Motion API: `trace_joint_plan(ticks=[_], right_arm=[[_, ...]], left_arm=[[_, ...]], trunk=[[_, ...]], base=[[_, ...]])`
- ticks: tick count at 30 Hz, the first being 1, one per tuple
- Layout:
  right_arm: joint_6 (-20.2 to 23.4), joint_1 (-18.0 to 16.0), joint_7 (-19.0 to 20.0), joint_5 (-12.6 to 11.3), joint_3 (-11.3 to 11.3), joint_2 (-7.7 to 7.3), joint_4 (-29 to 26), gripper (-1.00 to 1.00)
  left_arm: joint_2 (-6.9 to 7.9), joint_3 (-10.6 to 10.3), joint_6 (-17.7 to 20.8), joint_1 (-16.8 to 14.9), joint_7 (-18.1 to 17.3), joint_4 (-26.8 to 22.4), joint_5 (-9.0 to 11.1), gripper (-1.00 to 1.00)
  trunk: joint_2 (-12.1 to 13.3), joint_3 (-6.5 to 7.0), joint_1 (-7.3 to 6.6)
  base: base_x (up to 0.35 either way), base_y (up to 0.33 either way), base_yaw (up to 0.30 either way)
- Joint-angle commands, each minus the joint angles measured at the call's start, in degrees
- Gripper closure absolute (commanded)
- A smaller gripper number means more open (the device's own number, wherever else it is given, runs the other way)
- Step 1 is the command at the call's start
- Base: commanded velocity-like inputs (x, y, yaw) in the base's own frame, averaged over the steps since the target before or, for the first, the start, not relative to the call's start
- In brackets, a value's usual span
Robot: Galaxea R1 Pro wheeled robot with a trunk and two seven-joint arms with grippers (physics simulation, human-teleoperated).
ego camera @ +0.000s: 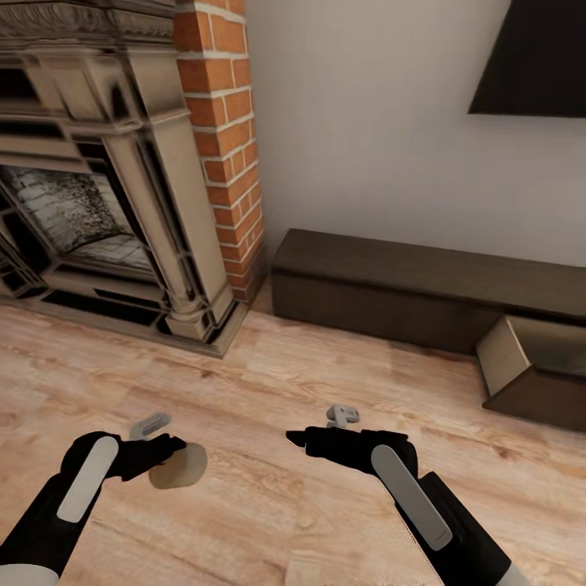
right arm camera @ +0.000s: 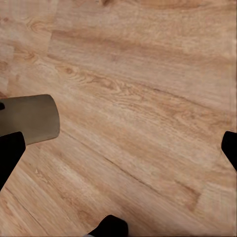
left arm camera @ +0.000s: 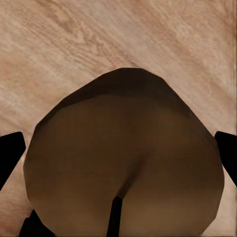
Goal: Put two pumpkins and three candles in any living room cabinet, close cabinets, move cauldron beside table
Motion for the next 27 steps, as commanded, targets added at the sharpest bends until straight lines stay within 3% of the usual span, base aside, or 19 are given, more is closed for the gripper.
trace_joint_plan(ticks=[1, 13, 20, 27], right_arm=[[-0.01, -0.07, -0.56, -0.6, 0.13, -0.04, -0.05, -1.0], [0.05, -0.07, -0.55, -0.6, 0.13, -0.04, -0.1, -1.0], [0.05, -0.06, -0.54, -0.6, 0.13, -0.04, -0.09, -1.0], [0.05, -0.07, -0.54, -0.6, 0.13, -0.04, -0.04, -1.0]], left_arm=[[0.01, 0.03, 0.18, -0.01, 0.56, -0.11, 0.74, 1.0], [0.01, -0.05, -0.15, -0.01, 0.64, -0.03, 0.51, 1.0], [0.01, -1.48, -0.25, -0.01, 0.64, -0.1, 0.5, 1.0], [0.01, -2.63, -0.01, -0.01, 0.64, -0.09, 0.53, 1.0]], trunk=[[-0.02, -0.04, -0.01], [-0.02, -0.03, -0.01], [-0.02, 0.1, -0.01], [-0.02, 0.25, -0.01]], base=[[-0.001, -0.341, -0.28], [0.124, -0.304, -0.134], [0.24, -0.252, -0.262], [0.054, -0.323, -0.276]])
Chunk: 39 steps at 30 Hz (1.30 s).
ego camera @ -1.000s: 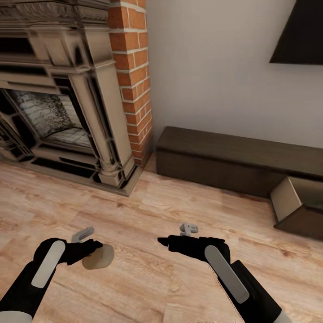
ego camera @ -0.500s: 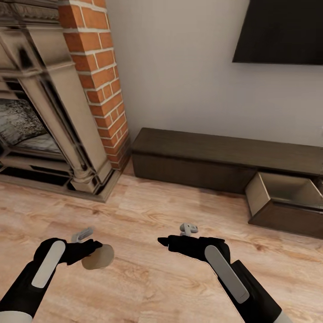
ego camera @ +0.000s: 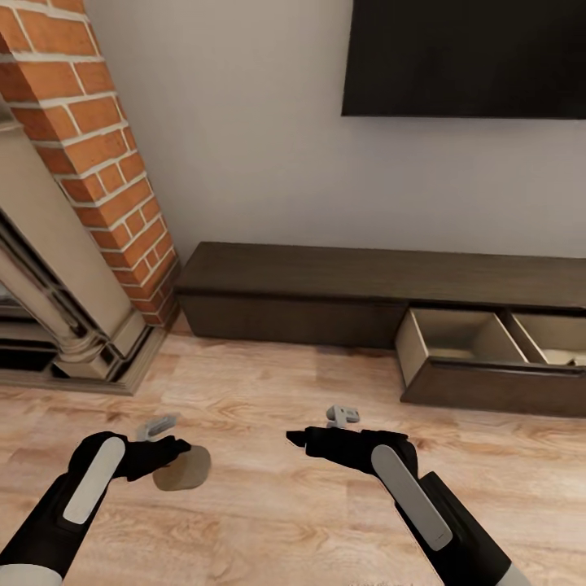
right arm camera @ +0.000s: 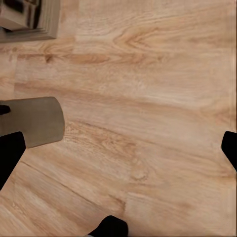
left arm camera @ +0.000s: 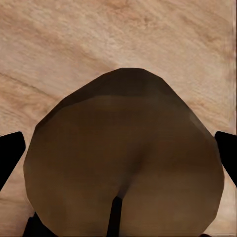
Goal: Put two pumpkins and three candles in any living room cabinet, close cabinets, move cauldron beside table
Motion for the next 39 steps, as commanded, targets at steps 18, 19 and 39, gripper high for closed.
trace_joint_plan(ticks=[18, 19, 39], right_arm=[[-0.04, -0.05, -0.57, -2.04, 0.13, -1.22, -0.03, -1.0], [-0.03, -0.03, -0.57, -2.06, 0.13, -1.24, -0.03, -1.0], [-0.08, -0.05, -0.57, -2.09, 0.13, -1.84, 0.05, -1.0]], left_arm=[[0.01, -0.18, -0.04, -0.01, 0.65, 0.03, 0.69, 1.0], [0.01, -0.18, -0.05, -0.01, 0.65, 0.04, 0.7, 1.0], [0.01, -0.54, -0.23, -0.01, 0.73, 0.14, 0.64, 1.0]], trunk=[[-0.02, 0.36, -0.01], [-0.02, 0.39, -0.01], [-0.02, 0.83, -0.01]], base=[[0.001, -0.342, -0.277], [0.0, -0.342, -0.277], [0.095, -0.317, -0.277]])
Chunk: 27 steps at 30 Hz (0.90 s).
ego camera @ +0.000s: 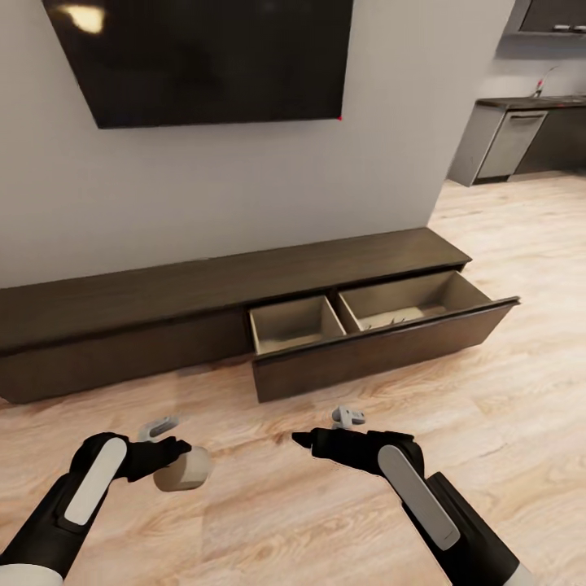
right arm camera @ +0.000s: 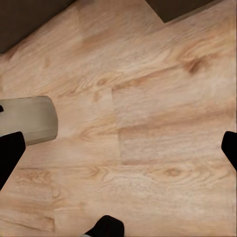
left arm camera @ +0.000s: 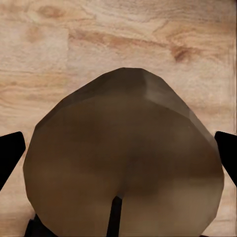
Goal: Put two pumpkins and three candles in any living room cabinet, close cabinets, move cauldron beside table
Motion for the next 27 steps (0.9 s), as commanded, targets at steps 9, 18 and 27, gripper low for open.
trace_joint_plan(ticks=[9, 18, 27], right_arm=[[-0.05, -0.08, -0.57, -0.6, 0.13, -0.25, -0.11, -1.0], [-0.05, -0.07, -0.57, -0.6, 0.13, -0.27, 0.0, -1.0], [-0.05, -0.07, -0.57, -0.6, 0.13, -0.27, -0.04, -1.0]], left_arm=[[0.02, -0.08, 0.12, -0.01, 0.57, -0.09, 0.74, 1.0], [0.02, -0.4, 0.1, -0.01, 0.57, -0.09, 0.74, 1.0], [0.02, -0.68, 0.05, -0.01, 0.75, -0.09, 0.74, 1.0]], trunk=[[-0.02, 0.16, 0.02], [-0.02, 0.2, 0.02], [-0.02, 0.2, 0.02]], base=[[0.224, -0.272, -0.277], [0.22, -0.277, -0.139], [0.25, -0.24, -0.18]])
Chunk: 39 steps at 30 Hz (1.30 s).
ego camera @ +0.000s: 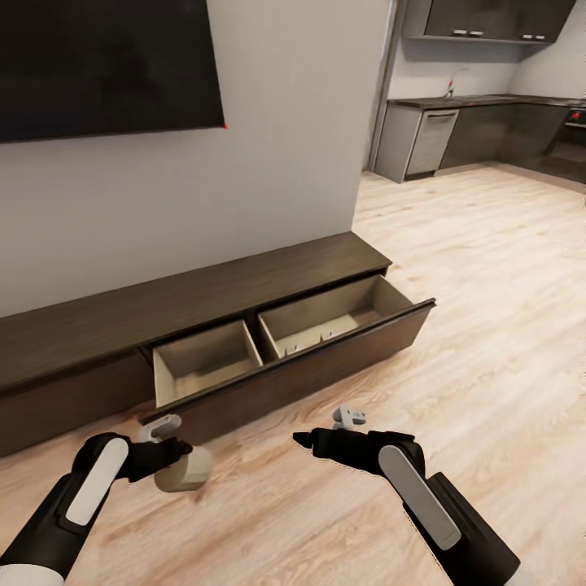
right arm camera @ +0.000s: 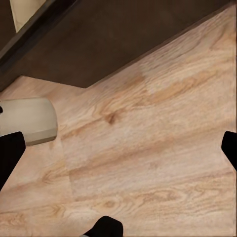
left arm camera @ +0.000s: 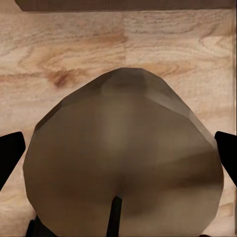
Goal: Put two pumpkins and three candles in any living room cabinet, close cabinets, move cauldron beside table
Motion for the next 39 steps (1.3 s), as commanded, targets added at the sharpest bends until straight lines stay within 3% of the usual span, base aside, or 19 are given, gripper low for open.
trace_joint_plan(ticks=[1, 10, 39], right_arm=[[-0.02, -0.04, -0.58, -0.6, 0.11, -0.05, -0.04, -1.0], [-0.02, -0.07, -0.58, -0.6, 0.11, -0.05, -0.07, -1.0], [-0.02, -0.03, -0.58, -0.6, 0.13, -0.05, 0.02, -1.0]], left_arm=[[0.03, -0.29, 0.1, -0.03, 0.62, -0.08, 0.73, 1.0], [0.03, -0.86, 0.1, -0.03, 0.68, -0.08, 0.73, 1.0], [0.03, -0.95, 0.1, -0.03, 0.67, -0.08, 0.73, 1.0]], trunk=[[-0.02, -0.04, 0.02], [-0.02, -0.04, 0.02], [-0.02, -0.04, 0.02]], base=[[0.272, -0.233, -0.025], [0.261, -0.246, -0.128], [0.217, -0.275, -0.025]])
